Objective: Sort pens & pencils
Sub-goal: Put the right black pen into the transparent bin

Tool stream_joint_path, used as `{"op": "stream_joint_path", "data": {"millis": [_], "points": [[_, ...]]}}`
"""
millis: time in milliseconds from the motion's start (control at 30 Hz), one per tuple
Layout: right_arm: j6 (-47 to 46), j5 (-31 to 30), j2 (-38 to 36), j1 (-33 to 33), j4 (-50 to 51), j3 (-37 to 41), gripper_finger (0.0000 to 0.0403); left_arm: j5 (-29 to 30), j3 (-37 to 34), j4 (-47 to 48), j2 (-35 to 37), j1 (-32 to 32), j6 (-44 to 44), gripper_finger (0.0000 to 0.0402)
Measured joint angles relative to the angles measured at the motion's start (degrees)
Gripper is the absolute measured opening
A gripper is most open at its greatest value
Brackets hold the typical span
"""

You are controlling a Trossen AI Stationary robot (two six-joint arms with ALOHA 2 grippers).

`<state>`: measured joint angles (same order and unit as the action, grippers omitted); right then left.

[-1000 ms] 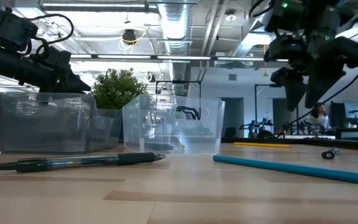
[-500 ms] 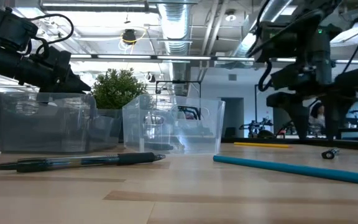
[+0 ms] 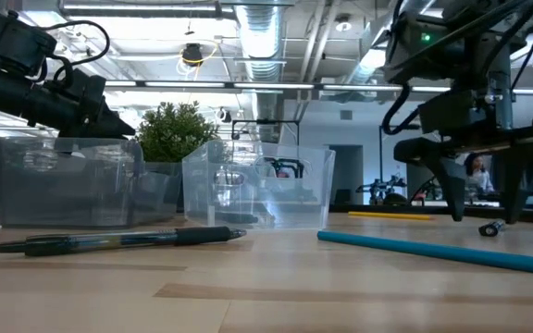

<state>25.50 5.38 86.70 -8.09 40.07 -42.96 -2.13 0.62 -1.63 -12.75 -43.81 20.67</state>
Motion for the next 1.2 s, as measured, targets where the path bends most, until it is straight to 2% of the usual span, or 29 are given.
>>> {"op": "stream_joint_path", "data": {"millis": [300, 533, 800, 1200], "points": [[-3.2, -1.4, -0.3, -2.2, -6.3, 4.0, 0.0260, 0.0, 0.0, 0.0, 0.0, 0.0, 0.0, 0.0135], [-6.0, -2.5, -0.2, -3.1, -6.2, 4.2, 0.0253, 0.0, 0.0, 0.0, 0.0, 0.0, 0.0, 0.0135], [-6.0, 0.1, -0.1, -2.6, -6.3, 4.3, 0.0182, 0.0, 0.0, 0.0, 0.0, 0.0, 0.1, 0.0135], [-5.7, 0.9, -0.1, -2.7, -7.5, 4.3, 0.0083, 0.0, 0.0, 0.0, 0.0, 0.0, 0.1, 0.0135]]}}
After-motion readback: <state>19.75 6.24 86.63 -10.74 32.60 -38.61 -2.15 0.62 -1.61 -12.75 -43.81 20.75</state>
